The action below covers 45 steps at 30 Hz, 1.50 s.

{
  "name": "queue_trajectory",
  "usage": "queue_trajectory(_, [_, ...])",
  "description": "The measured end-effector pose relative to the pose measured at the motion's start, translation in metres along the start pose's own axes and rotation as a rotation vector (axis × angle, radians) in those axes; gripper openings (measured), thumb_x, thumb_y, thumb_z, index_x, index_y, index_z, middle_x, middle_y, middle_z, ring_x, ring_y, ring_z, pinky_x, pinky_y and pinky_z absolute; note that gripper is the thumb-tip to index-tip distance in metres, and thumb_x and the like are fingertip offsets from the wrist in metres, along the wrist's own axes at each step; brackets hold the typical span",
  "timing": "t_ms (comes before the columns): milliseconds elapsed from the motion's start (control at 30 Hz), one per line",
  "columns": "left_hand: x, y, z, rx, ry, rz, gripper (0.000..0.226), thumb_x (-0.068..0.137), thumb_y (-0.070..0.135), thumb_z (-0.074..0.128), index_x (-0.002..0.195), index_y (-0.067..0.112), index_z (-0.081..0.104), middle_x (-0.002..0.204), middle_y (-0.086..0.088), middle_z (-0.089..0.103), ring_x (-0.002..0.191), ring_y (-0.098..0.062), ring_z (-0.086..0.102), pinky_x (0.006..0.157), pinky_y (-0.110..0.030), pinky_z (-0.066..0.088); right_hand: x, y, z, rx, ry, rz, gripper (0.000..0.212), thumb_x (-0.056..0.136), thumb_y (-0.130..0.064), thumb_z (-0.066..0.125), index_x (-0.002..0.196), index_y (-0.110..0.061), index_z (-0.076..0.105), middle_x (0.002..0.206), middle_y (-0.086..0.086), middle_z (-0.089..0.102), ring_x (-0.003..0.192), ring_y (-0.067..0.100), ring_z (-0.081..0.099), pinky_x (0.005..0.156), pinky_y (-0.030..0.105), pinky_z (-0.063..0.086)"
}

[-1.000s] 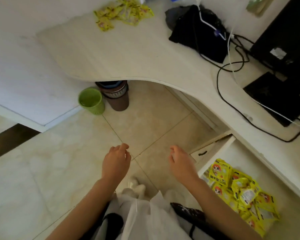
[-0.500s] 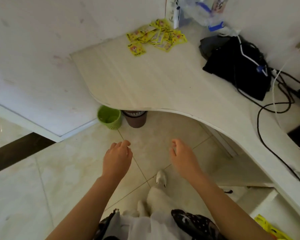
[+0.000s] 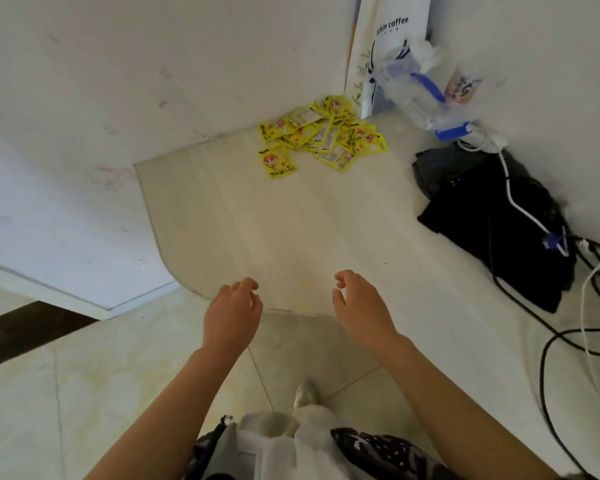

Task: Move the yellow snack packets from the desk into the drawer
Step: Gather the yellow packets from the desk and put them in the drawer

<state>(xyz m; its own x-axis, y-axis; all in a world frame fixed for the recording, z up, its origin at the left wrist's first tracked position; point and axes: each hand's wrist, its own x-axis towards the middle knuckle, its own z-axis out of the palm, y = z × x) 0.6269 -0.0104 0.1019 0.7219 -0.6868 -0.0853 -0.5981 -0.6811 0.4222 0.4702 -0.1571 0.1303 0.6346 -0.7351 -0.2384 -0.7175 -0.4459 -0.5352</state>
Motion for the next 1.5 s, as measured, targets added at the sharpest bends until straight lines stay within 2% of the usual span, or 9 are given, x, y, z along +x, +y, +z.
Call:
queue_trajectory(433, [0.158, 0.011, -0.009, -0.017, -0.059, -0.030, 0.024, 0.094, 0.025, 0.047, 0.114, 0.020, 0.058, 0.103, 0.004, 0.066, 0.102, -0.019, 0.057, 0.079, -0.033, 0.048, 0.143, -0.020, -0.033, -0.025, 0.003, 0.004, 0.033, 0.098, -0.022, 0.042, 0.129, -0.015, 0.049, 0.126, 0.003, 0.057, 0.114, 0.020, 0.055, 0.093, 0.033, 0.047])
queue_trajectory(667, [0.254, 0.009, -0.017, -0.037, -0.084, -0.068, 0.024, 0.093, 0.025, 0.048, 0.113, 0.018, 0.059, 0.109, 0.002, 0.066, 0.106, -0.022, 0.056, 0.081, -0.034, 0.046, 0.217, -0.032, -0.042, 0.021, 0.041, 0.079, 0.030, 0.097, -0.020, 0.045, 0.125, -0.012, 0.053, 0.120, 0.005, 0.060, 0.113, 0.021, 0.056, 0.092, 0.032, 0.046])
queue_trajectory(867, [0.328, 0.015, -0.013, -0.058, -0.150, -0.173, 0.028, 0.092, 0.026, 0.046, 0.117, 0.019, 0.058, 0.116, 0.000, 0.063, 0.109, -0.023, 0.057, 0.082, -0.036, 0.048, 0.286, -0.039, -0.050, 0.106, 0.066, 0.151, 0.029, 0.095, -0.017, 0.050, 0.121, -0.008, 0.057, 0.114, 0.009, 0.065, 0.107, 0.023, 0.060, 0.086, 0.027, 0.043])
queue_trajectory(1000, [0.358, 0.025, -0.007, -0.075, -0.173, -0.218, 0.031, 0.092, 0.026, 0.047, 0.120, 0.018, 0.056, 0.119, -0.002, 0.062, 0.110, -0.024, 0.057, 0.082, -0.036, 0.047, 0.324, -0.044, -0.059, 0.143, 0.062, 0.163, 0.029, 0.094, -0.017, 0.050, 0.120, -0.008, 0.058, 0.113, 0.011, 0.065, 0.104, 0.025, 0.061, 0.079, 0.025, 0.041])
queue_trajectory(1100, [0.377, 0.033, 0.002, -0.105, -0.177, -0.246, 0.032, 0.093, 0.030, 0.048, 0.122, 0.016, 0.053, 0.121, -0.004, 0.060, 0.111, -0.026, 0.056, 0.085, -0.038, 0.047, 0.361, -0.046, -0.067, 0.146, 0.040, 0.172, 0.027, 0.093, -0.015, 0.050, 0.117, -0.006, 0.059, 0.109, 0.012, 0.066, 0.102, 0.027, 0.061, 0.081, 0.030, 0.044])
queue_trajectory(1233, [0.395, 0.043, 0.017, -0.143, -0.179, -0.308, 0.037, 0.094, 0.036, 0.048, 0.122, 0.012, 0.048, 0.121, -0.009, 0.056, 0.111, -0.030, 0.055, 0.085, -0.039, 0.044, 0.407, -0.048, -0.072, 0.202, 0.010, 0.182, 0.024, 0.092, -0.017, 0.052, 0.113, -0.006, 0.060, 0.104, 0.010, 0.066, 0.098, 0.025, 0.061, 0.078, 0.028, 0.042])
queue_trajectory(1300, [0.405, 0.049, 0.027, -0.158, -0.181, -0.356, 0.043, 0.093, 0.040, 0.048, 0.124, 0.011, 0.045, 0.122, -0.010, 0.053, 0.113, -0.032, 0.053, 0.084, -0.040, 0.042, 0.434, -0.047, -0.074, 0.240, -0.021, 0.203, 0.021, 0.092, -0.017, 0.051, 0.108, -0.008, 0.060, 0.094, 0.006, 0.062, 0.085, 0.021, 0.058, 0.074, 0.027, 0.041])
queue_trajectory(1400, [0.417, 0.058, 0.040, -0.155, -0.177, -0.437, 0.052, 0.089, 0.047, 0.050, 0.125, 0.011, 0.042, 0.123, -0.009, 0.048, 0.114, -0.033, 0.049, 0.087, -0.043, 0.041, 0.470, -0.044, -0.071, 0.294, -0.029, 0.249, 0.010, 0.091, -0.020, 0.051, 0.091, -0.012, 0.057, 0.073, 0.003, 0.054, 0.068, 0.020, 0.050, 0.067, 0.030, 0.039])
queue_trajectory(1500, [0.425, 0.063, 0.051, -0.036, -0.169, -0.494, 0.071, 0.079, 0.062, 0.054, 0.129, 0.014, 0.038, 0.126, -0.006, 0.042, 0.119, -0.032, 0.044, 0.092, -0.044, 0.038, 0.497, -0.045, -0.066, 0.387, -0.026, 0.324, 0.026, 0.091, -0.023, 0.055, 0.069, -0.011, 0.049, 0.063, 0.010, 0.044, 0.060, 0.021, 0.043, 0.062, 0.030, 0.036])
